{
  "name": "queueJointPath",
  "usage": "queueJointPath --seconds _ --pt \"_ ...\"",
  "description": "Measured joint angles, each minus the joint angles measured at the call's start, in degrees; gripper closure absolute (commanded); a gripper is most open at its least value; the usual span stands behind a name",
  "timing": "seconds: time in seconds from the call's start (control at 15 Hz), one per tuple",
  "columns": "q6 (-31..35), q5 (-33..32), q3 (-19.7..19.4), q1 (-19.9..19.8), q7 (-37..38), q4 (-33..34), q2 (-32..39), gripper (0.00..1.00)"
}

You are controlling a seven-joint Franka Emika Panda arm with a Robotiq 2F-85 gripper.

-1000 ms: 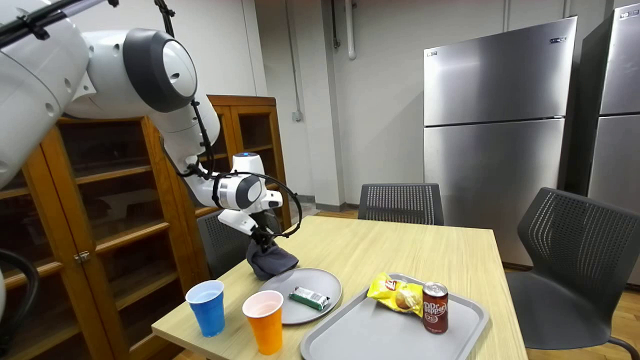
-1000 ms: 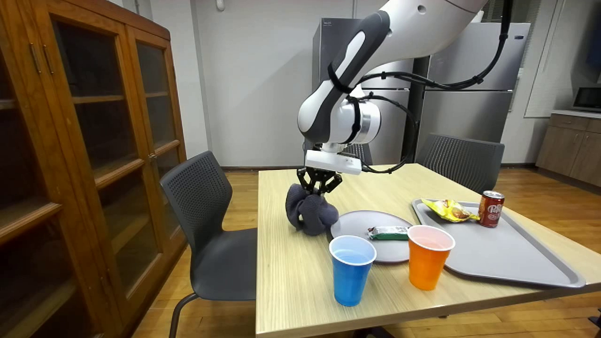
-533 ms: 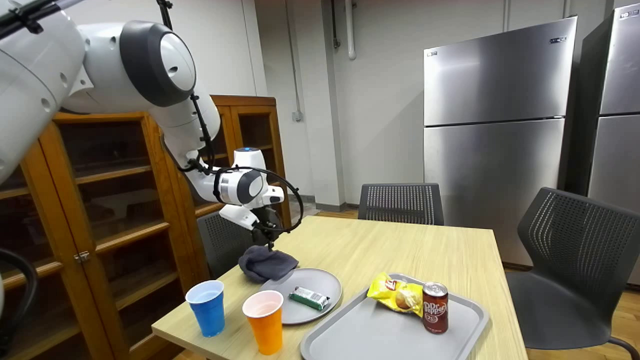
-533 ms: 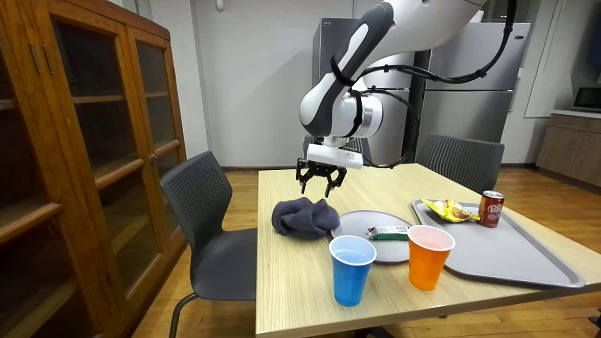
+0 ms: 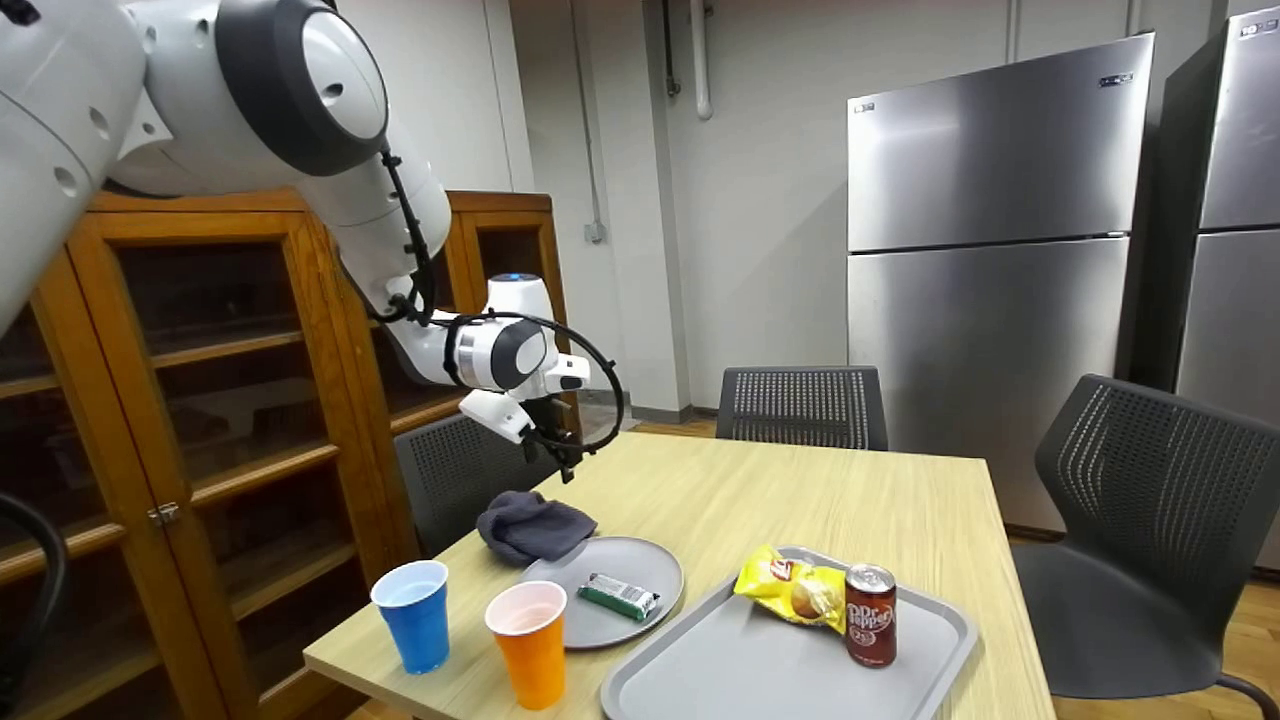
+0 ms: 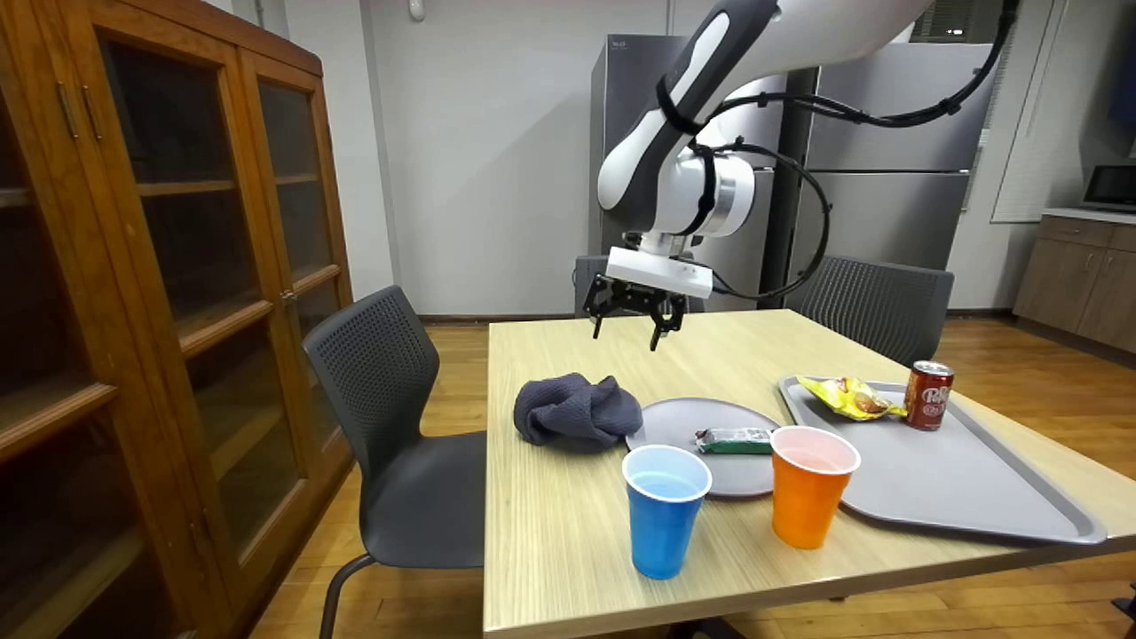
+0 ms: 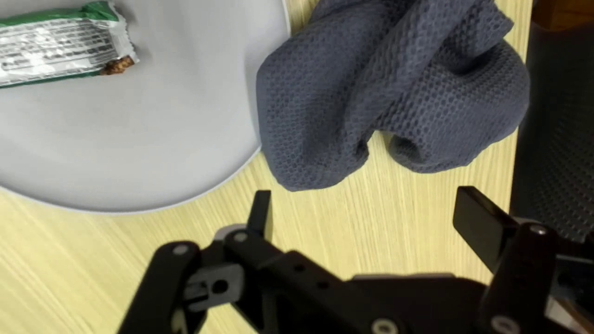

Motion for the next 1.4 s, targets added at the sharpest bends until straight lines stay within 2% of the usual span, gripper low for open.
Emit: queueJointPath --seconds 0.53,0.93,1.4 --pt "-0.96 0.57 -5.98 0.29 14.86 -5.09 -2.80 0.00" --pt "-3.71 1.49 -8.42 0.27 25.32 -8.96 -4.78 0.00" --pt "-5.01 1.48 -8.69 0.07 27.30 -11.12 -5.96 0.00"
